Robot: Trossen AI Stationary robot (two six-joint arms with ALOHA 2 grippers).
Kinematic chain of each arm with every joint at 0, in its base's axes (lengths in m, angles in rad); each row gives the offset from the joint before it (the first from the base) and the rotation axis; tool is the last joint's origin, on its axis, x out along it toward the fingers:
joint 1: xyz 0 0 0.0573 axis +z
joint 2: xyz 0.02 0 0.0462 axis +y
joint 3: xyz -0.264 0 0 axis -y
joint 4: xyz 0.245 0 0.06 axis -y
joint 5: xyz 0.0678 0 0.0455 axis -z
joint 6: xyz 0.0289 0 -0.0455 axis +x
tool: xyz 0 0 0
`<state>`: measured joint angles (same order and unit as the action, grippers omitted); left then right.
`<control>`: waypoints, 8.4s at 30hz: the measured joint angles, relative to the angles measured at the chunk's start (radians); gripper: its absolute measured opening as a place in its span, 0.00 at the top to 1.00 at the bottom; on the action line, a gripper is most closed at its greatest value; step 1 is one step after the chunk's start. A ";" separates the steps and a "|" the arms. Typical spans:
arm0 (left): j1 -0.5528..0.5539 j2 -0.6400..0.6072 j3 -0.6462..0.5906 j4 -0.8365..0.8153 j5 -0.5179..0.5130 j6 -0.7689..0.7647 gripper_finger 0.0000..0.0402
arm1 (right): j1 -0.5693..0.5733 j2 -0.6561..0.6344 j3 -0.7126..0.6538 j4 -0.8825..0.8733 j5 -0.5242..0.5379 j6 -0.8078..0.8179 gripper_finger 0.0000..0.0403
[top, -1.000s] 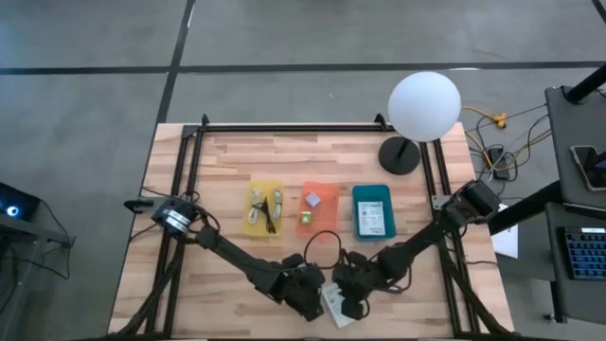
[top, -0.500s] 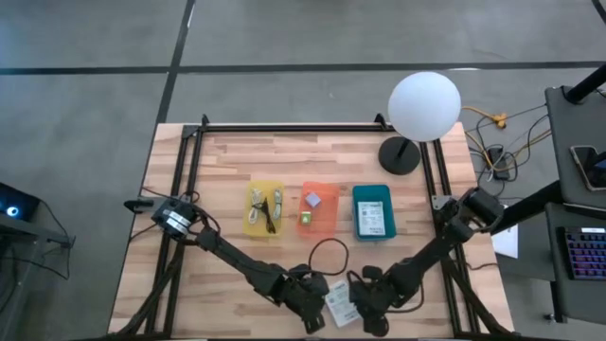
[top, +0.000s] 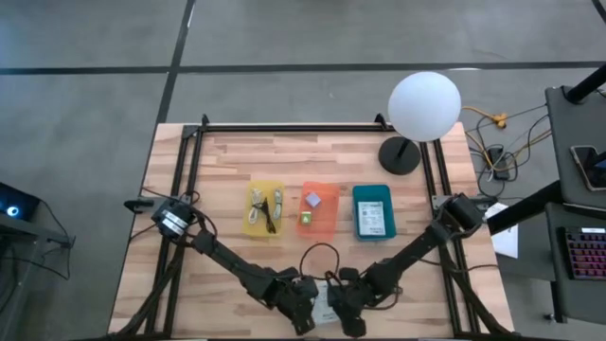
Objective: Pick and place items into bin
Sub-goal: Put the white card reader box into the blue bin
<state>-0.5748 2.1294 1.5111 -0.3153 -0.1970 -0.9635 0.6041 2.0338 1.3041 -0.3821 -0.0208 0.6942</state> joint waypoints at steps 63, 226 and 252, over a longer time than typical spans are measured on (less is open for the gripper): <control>-0.067 -0.076 -0.131 -0.127 -0.094 -0.157 0.97 | -0.109 -0.001 -0.002 0.145 -0.090 -0.013 0.87; 0.021 -0.017 -0.179 0.600 -0.355 0.128 0.97 | -0.116 -0.058 0.205 -0.336 -0.194 0.034 0.50; 0.058 -0.029 -0.171 0.692 -0.333 0.267 0.97 | -0.091 -0.132 0.180 -0.327 -0.084 0.070 0.50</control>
<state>-0.5165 2.1005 1.3400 0.3771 -0.5300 -0.6969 0.5129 1.9021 1.4845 -0.7096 -0.1043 0.7647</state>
